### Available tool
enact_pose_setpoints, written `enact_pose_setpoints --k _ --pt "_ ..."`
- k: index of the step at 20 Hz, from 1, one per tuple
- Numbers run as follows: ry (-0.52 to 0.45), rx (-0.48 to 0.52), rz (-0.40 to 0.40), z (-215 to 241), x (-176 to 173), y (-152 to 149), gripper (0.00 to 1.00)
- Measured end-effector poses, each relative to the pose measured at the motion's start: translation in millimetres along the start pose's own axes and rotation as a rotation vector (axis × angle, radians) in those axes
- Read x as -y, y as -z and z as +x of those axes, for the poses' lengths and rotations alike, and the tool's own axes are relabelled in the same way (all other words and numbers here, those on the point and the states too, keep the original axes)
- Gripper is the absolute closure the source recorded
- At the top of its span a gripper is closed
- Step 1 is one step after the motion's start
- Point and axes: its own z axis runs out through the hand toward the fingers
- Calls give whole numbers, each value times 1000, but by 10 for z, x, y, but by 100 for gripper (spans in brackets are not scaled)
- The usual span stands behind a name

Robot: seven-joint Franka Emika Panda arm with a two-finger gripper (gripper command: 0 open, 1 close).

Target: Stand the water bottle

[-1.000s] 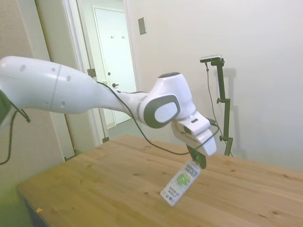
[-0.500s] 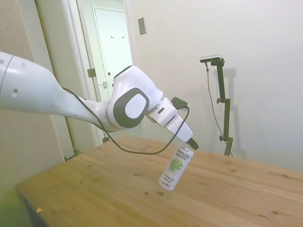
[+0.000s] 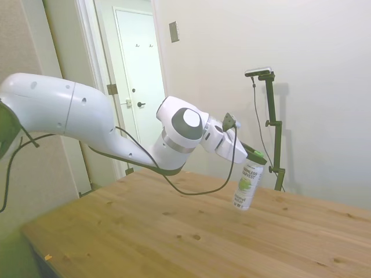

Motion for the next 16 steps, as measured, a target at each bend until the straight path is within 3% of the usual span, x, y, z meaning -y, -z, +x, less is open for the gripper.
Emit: enact_pose_setpoints --k 9,10,16 --pt "-21 -180 46 -1062 -212 -175 100" --pt "-14 -186 46 -1097 -229 -177 0" --pt "-14 -176 26 -1093 -226 -145 0"
